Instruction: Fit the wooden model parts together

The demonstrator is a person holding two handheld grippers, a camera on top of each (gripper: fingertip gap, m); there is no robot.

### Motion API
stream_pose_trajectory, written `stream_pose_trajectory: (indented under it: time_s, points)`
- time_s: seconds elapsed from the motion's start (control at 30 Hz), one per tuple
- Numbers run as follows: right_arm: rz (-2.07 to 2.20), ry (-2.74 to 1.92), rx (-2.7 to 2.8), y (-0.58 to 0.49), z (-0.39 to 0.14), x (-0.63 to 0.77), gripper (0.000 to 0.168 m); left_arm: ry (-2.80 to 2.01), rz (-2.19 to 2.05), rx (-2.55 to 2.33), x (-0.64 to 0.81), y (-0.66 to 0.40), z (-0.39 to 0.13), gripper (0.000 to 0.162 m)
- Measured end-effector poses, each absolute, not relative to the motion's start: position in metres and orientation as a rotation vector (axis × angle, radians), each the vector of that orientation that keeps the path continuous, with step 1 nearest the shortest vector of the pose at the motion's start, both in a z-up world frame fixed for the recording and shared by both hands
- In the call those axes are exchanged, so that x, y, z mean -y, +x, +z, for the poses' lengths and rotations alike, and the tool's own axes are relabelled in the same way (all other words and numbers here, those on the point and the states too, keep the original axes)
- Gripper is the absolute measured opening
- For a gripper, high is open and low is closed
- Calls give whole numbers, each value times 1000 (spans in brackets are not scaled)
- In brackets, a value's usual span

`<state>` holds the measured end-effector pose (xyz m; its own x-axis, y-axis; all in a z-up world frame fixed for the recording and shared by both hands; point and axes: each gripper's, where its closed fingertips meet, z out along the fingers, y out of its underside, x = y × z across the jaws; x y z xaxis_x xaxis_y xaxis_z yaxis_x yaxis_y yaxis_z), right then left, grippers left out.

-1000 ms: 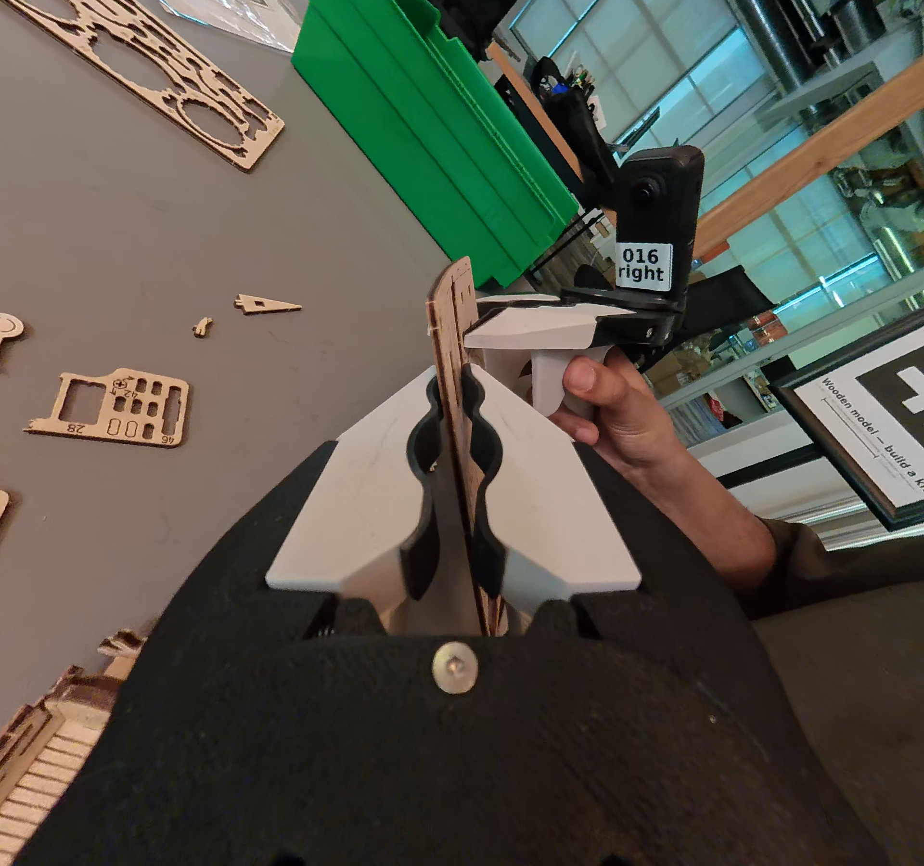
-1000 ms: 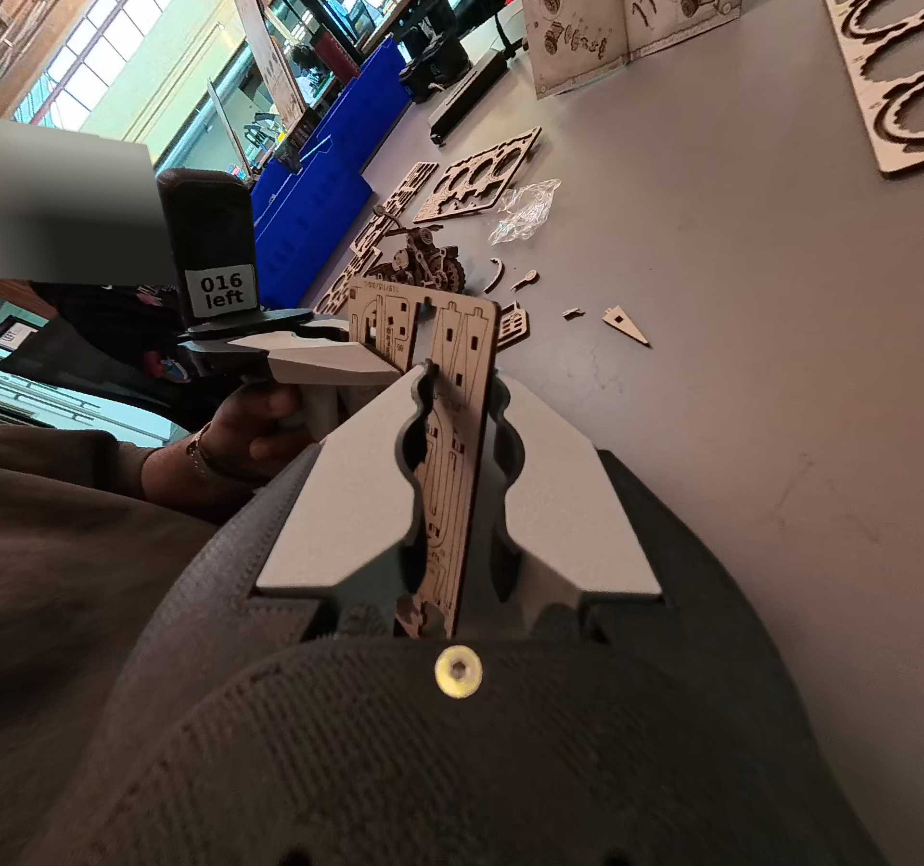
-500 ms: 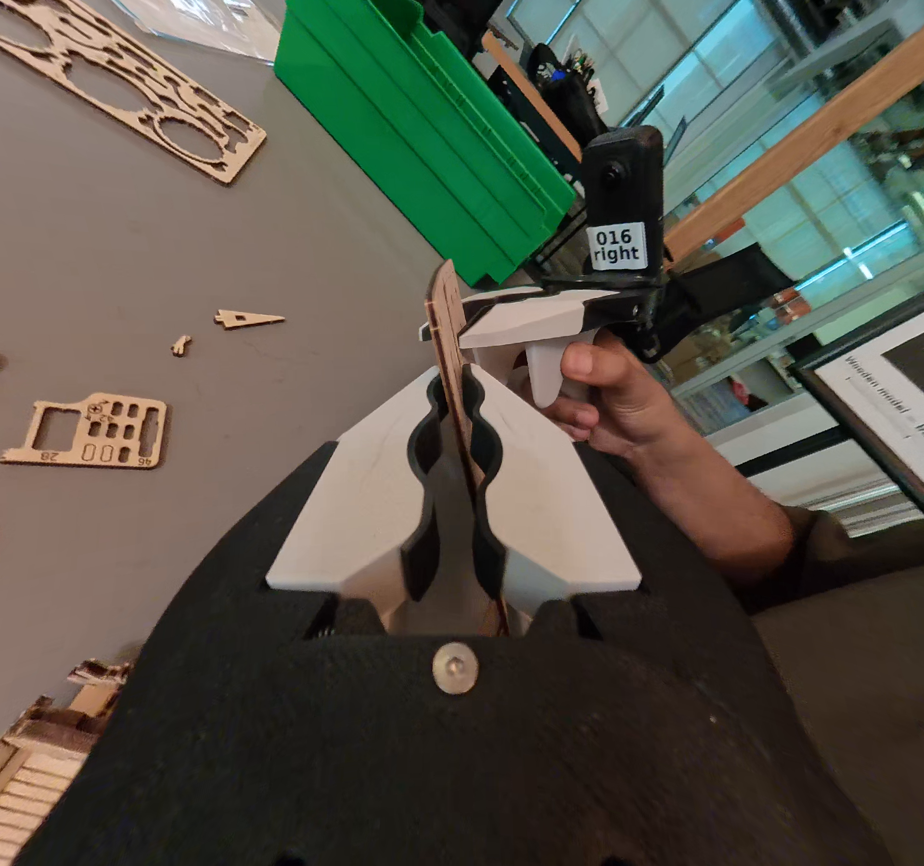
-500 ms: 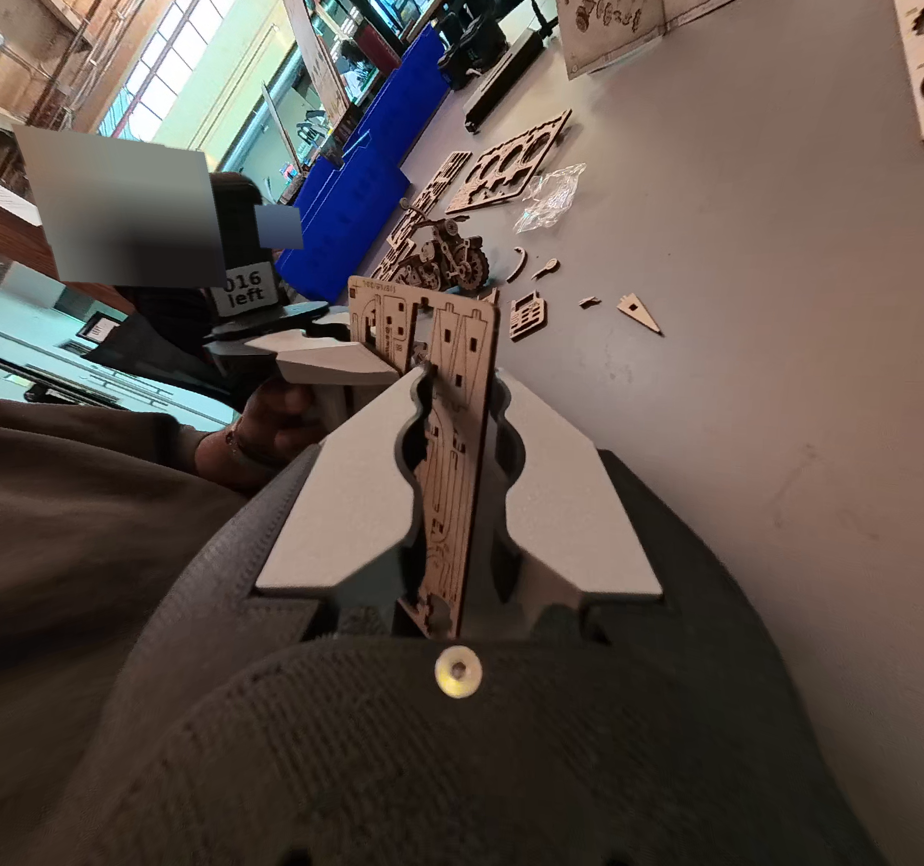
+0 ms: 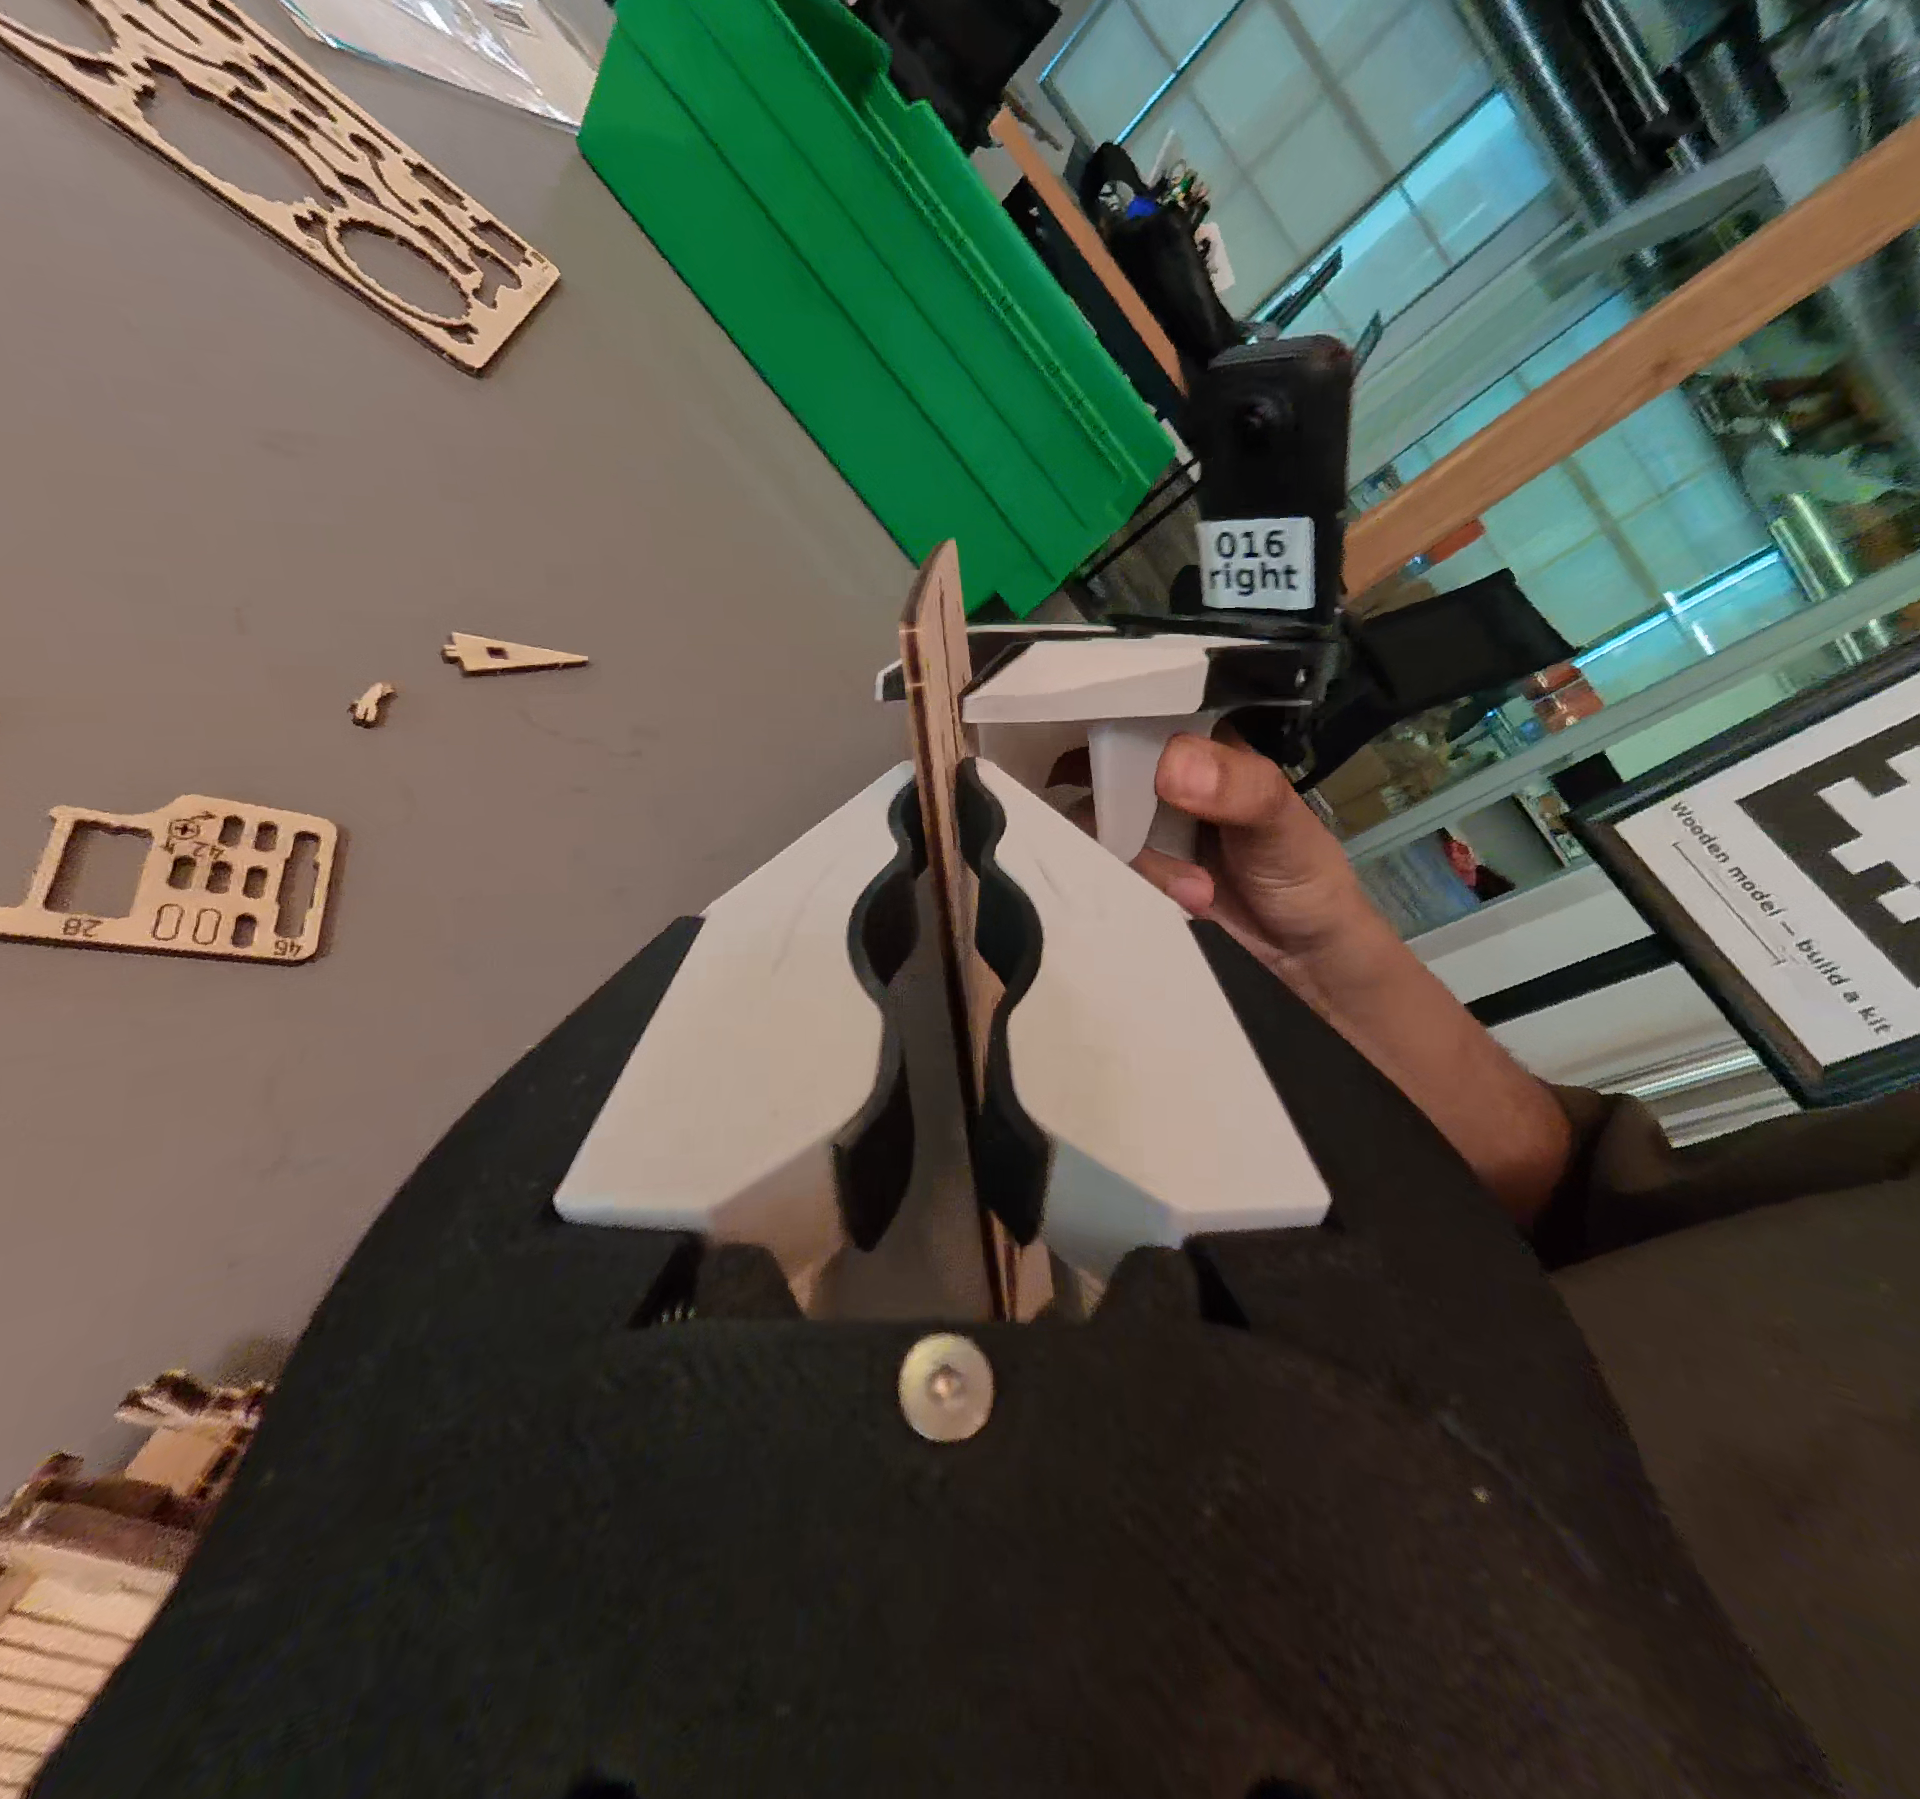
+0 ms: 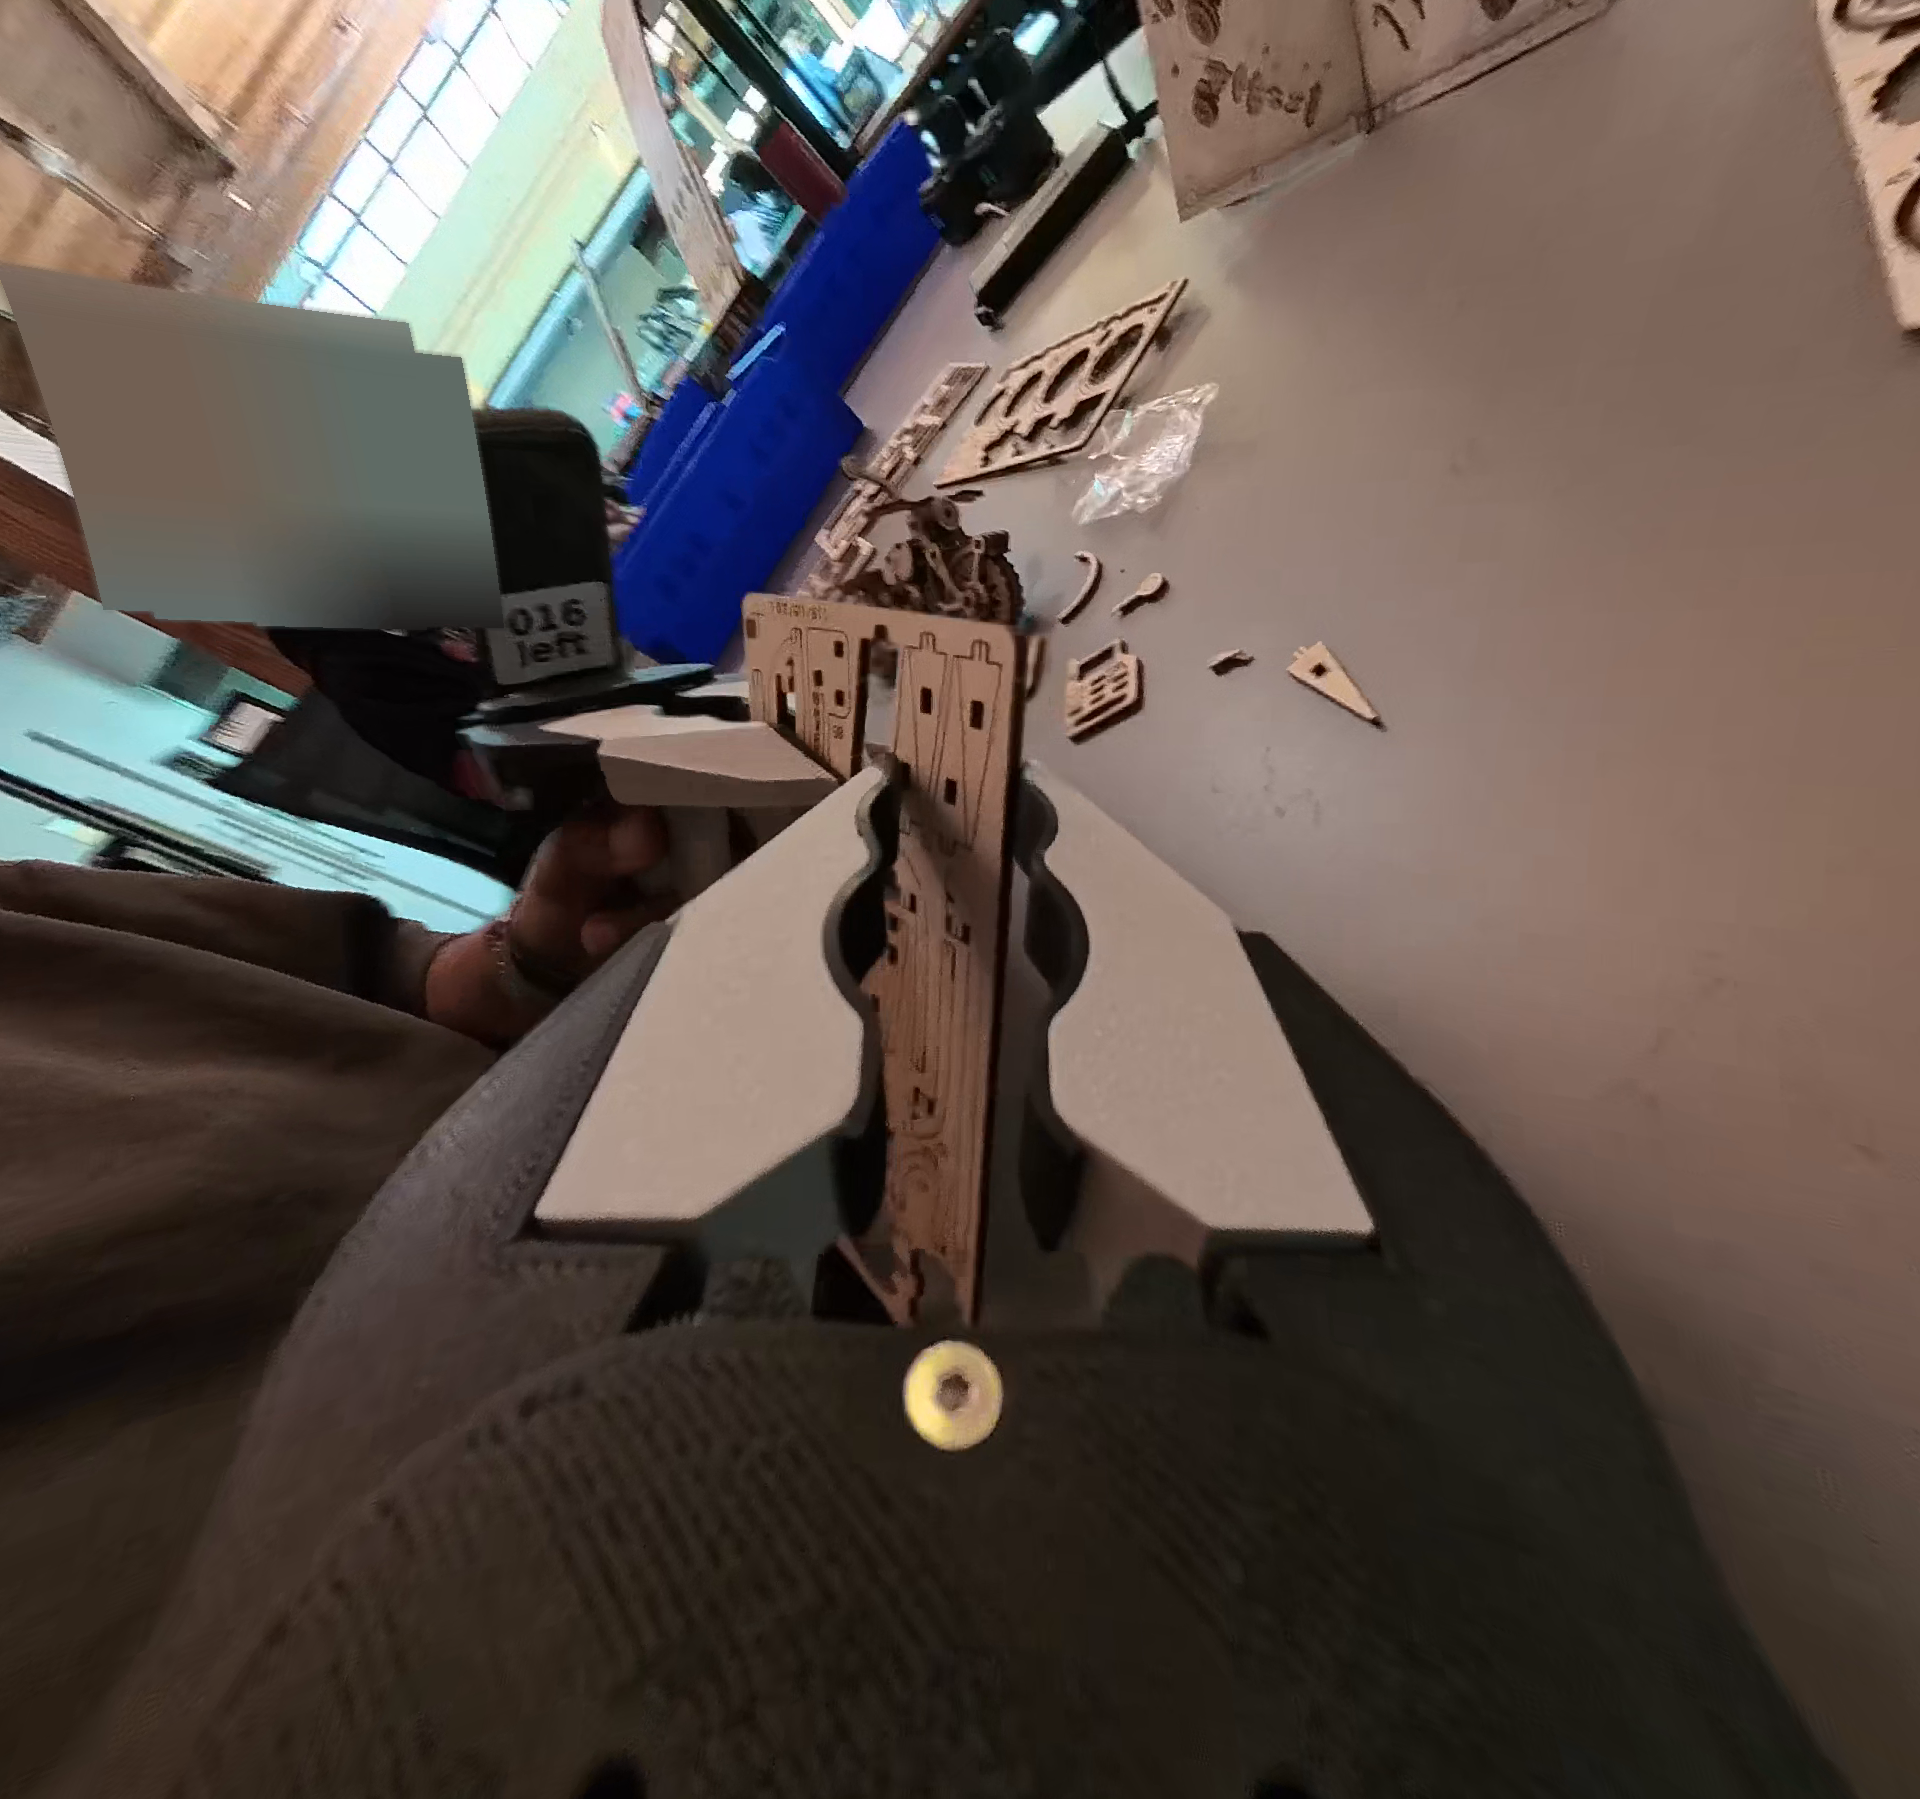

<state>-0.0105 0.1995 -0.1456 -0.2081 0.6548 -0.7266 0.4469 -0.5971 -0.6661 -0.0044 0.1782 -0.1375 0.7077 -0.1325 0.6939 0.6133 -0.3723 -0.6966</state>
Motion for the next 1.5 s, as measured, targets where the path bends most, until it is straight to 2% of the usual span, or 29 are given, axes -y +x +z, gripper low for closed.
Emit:
stream_pose_trajectory:
  time_s: [0.13,0.63,0.93,0.97,1.03,1.1,1.33,1.4,1.5]
  points:
    - [2085,-1899,1262,-7,-142,-199,16,-1798,-799,337,-177,-1,-134,0]
    - [1697,-1880,1383,-11,-155,-204,16,-1857,-626,271,-178,1,-144,3]
    - [1802,-1885,1291,-7,-144,-207,14,-1801,-795,363,-182,-2,-137,3]
    - [1837,-1885,1278,-5,-141,-207,13,-1802,-807,373,-182,-2,-137,7]
    - [1961,-1875,1199,0,-132,-211,9,-1795,-819,383,-181,-3,-136,28]
    - [2093,-1869,1064,8,-120,-223,3,-1789,-806,391,-179,-7,-134,38]
    - [2125,-1924,873,25,-92,-267,1,-1705,-698,376,-156,-35,-104,39]
    - [1974,-1962,918,26,-89,-277,0,-1703,-677,373,-150,-40,-102,39]
    - [1503,-2070,1071,27,-110,-300,1,-1725,-658,357,-143,-38,-108,38]
